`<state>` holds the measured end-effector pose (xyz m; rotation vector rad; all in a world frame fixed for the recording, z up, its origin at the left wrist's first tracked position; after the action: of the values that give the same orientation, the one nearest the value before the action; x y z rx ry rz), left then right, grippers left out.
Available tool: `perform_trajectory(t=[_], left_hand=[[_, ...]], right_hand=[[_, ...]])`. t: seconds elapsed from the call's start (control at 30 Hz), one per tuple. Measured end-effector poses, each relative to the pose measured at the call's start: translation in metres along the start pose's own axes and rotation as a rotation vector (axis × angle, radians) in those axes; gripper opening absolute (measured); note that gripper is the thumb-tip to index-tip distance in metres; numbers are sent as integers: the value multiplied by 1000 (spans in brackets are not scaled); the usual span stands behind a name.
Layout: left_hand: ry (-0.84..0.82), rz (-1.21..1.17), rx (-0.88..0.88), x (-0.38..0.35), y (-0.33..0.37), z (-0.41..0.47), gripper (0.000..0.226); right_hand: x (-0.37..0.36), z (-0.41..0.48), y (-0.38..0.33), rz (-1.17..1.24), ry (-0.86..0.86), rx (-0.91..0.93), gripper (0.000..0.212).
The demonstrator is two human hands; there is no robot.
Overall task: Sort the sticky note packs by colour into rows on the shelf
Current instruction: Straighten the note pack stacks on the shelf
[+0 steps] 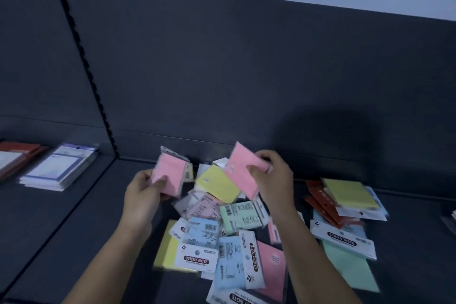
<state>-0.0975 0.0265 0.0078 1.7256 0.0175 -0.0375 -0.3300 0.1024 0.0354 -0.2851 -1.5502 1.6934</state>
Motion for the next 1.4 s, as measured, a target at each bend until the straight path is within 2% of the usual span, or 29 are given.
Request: perform_trajectory(t=[0.07,0.17,0.4,0.5,0.67,0.8,0.93,1.1,1.27,1.4], left_hand=[[-1,-58,15,13,4,0,14],[-18,-124,6,36,13,-5,15],[-19,-210,17,127,35,-13,15],[68,-304,38,184,42,-15,19],[135,-177,-28,283,41,-22,11],[208,-188,-42,367,39,-24,10],[321,-230,-58,441,36,-25,12],[387,-288,-55,497,34,-19,10],[490,-355,-21,535,33,19,10],[411,-301,38,545,36,78,13]], right_hand=[[-11,-8,-25,238,-55,-2,32],[-42,-25,-51,523,-192,-141,40],[-146,-83,-93,749,-364,-340,34],[-196,-111,-121,734,-467,-312,36],[-294,-173,-170,617,-689,-317,39],[-364,-226,-199,593,-753,-328,37],[-410,-279,-211,529,-868,-363,14],[-449,-309,-229,541,-835,-344,12],[-488,-284,-237,603,-743,-358,11],[-528,-252,-237,654,-654,-375,11]])
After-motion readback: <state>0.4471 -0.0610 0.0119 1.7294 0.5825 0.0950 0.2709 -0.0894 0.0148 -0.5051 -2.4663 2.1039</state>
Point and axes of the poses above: each hand's wrist, its own z-axis towards the middle knuckle, its own x-axis out of the back of the hand, y = z × x, the point moved 4 cm from there along z, towards the middle knuckle, and after that the axes turned 1 degree about x, right-handed, at the moved point
